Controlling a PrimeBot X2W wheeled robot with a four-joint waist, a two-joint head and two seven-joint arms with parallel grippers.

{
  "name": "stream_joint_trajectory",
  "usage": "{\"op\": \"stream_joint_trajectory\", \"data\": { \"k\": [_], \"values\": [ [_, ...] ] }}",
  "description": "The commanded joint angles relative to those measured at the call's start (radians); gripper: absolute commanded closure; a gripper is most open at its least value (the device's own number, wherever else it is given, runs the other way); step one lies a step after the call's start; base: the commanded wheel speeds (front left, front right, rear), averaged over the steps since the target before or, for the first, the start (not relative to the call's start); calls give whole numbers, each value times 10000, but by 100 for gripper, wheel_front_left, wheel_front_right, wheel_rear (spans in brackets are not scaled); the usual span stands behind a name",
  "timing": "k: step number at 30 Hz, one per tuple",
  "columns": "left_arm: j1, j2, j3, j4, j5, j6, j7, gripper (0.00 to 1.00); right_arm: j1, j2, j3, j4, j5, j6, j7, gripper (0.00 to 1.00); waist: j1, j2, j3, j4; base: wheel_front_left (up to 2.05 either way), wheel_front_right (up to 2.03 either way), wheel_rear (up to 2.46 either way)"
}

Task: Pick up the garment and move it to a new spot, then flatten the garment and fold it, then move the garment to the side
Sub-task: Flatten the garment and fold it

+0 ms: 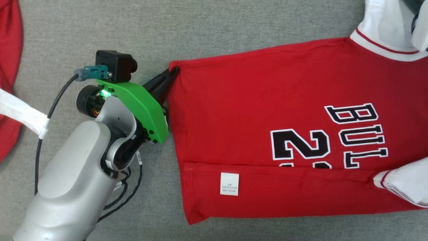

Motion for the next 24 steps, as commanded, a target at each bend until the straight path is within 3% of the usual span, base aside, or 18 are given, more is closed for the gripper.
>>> {"op": "stream_joint_trajectory", "data": {
  "k": [1,9,15,19,24],
  "values": [
    [45,38,-22,88,-5,51,-13,100,-133,-23,-120,-25,271,0,-234,100,0,-1,-198,-205,0,0,0],
    [1050,488,452,-1108,-181,278,-708,100,1507,-888,-95,-1643,1734,0,-1600,100,0,-1,-1518,-846,0,0,0],
    [3115,995,610,-2726,-490,888,-968,100,4124,-1382,-230,-2946,2432,0,-2512,100,0,-1,-2660,-1426,0,0,0],
    [4576,1145,814,-3540,-803,1352,-1335,100,5790,-1392,-494,-3312,2569,0,-3021,100,0,-1,-3121,-1685,0,0,0],
    [5589,1161,872,-3597,-909,1643,-1699,100,7049,-1046,-608,-3187,2295,0,-3314,100,0,-1,-3323,-1860,0,0,0]
  ]
}}
